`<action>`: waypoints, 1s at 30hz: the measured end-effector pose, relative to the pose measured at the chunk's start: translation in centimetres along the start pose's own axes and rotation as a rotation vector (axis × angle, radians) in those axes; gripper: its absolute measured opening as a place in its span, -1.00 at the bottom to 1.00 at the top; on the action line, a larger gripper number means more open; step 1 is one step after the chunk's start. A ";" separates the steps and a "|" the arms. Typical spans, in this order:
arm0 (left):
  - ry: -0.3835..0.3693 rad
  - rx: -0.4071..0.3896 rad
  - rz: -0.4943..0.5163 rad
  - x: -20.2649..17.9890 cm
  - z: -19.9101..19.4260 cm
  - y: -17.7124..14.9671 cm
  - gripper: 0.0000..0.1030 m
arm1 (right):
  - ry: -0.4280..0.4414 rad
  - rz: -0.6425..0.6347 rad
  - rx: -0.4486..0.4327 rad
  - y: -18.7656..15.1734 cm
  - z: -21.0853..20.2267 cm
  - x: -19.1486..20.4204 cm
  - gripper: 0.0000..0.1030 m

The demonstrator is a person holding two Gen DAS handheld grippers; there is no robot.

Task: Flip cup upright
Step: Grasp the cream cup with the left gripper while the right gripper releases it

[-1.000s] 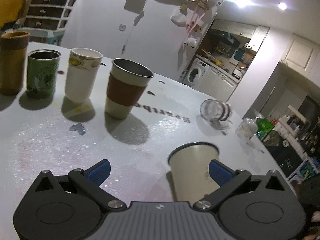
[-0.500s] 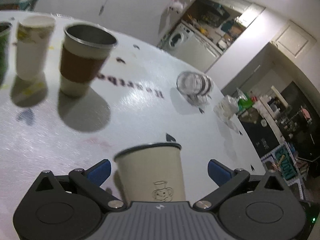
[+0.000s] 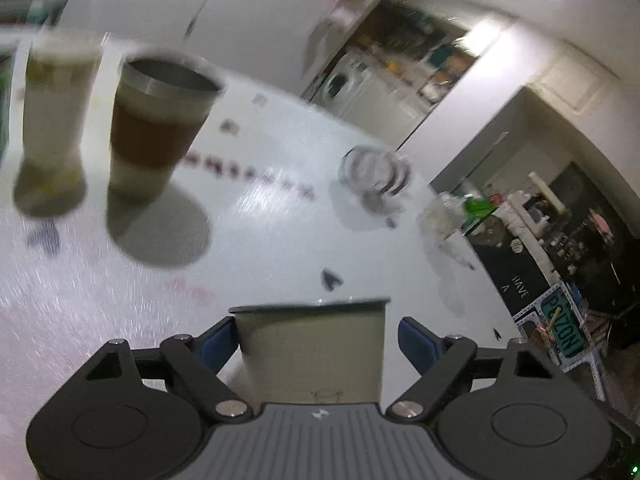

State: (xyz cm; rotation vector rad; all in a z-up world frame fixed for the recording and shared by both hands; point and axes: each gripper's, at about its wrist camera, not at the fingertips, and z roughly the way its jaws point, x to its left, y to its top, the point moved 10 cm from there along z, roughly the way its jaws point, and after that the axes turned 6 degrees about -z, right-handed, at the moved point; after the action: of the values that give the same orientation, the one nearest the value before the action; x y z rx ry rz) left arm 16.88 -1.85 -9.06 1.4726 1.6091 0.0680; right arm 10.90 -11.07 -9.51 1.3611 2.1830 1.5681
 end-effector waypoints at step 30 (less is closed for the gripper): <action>0.181 -0.217 0.463 -3.4 -4.6 -3.9 0.52 | -0.217 -0.402 -0.078 -1.6 1.2 3.0 0.23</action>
State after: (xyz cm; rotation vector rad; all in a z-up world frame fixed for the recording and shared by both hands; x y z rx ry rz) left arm 10.49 -3.30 -6.80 1.6721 1.3179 0.6345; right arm 8.86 -8.15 -10.17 0.9423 2.0747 1.2777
